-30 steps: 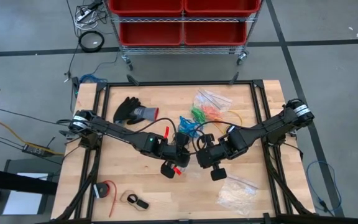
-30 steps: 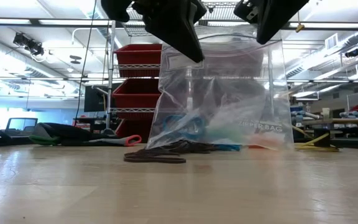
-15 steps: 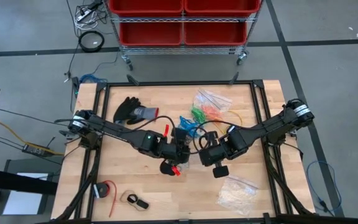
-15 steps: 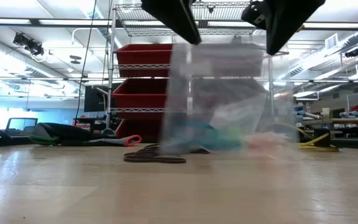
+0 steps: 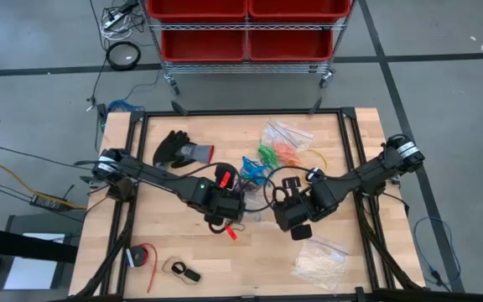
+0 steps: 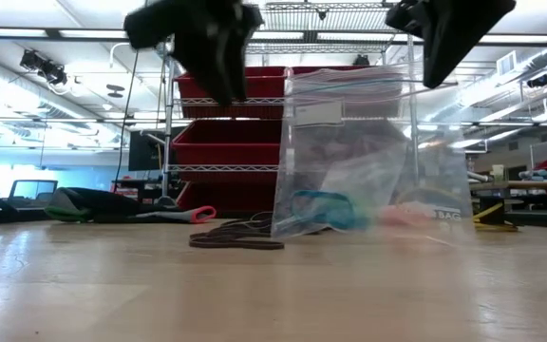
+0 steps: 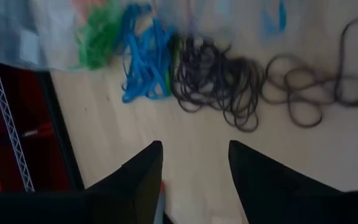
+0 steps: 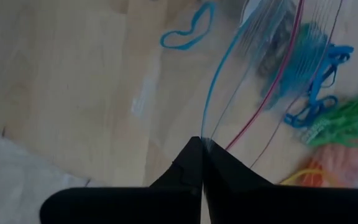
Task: Sort rubber bands
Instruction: Put the blue rubber band into the transparent zip bag
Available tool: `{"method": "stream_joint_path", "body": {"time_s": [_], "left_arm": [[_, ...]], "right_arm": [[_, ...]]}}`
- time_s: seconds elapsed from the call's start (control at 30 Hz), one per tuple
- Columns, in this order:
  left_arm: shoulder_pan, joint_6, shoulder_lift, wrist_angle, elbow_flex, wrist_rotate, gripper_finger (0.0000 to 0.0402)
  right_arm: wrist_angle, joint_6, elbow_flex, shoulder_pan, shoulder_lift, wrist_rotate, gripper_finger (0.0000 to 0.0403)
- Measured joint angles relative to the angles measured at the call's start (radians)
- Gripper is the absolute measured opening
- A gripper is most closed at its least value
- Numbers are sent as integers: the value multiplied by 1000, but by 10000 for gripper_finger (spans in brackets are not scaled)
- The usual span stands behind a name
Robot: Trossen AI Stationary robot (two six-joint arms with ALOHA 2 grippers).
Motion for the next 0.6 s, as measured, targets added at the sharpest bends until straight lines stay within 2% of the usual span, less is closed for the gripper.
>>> {"method": "stream_joint_path", "body": {"time_s": [0.07, 0.27, 0.33, 0.43, 0.53, 0.6], "left_arm": [[11, 18, -2, 47, -56, -2, 187], [115, 58, -52, 347, -320, 44, 173], [167, 74, -92, 465, -419, 110, 170], [245, 109, -146, 660, -545, 277, 168], [322, 137, -175, 842, -616, 446, 168], [363, 154, -171, 918, -638, 488, 168]], "right_arm": [[-10, 35, 0, 18, 0, 5, 0], [-30, 138, 0, 69, 0, 8, 0], [-37, 161, 0, 83, 0, 8, 0], [-40, 184, 0, 94, 0, 7, 0], [-39, 210, 0, 95, 0, 9, 0], [-37, 230, 0, 95, 0, 17, 0]]}}
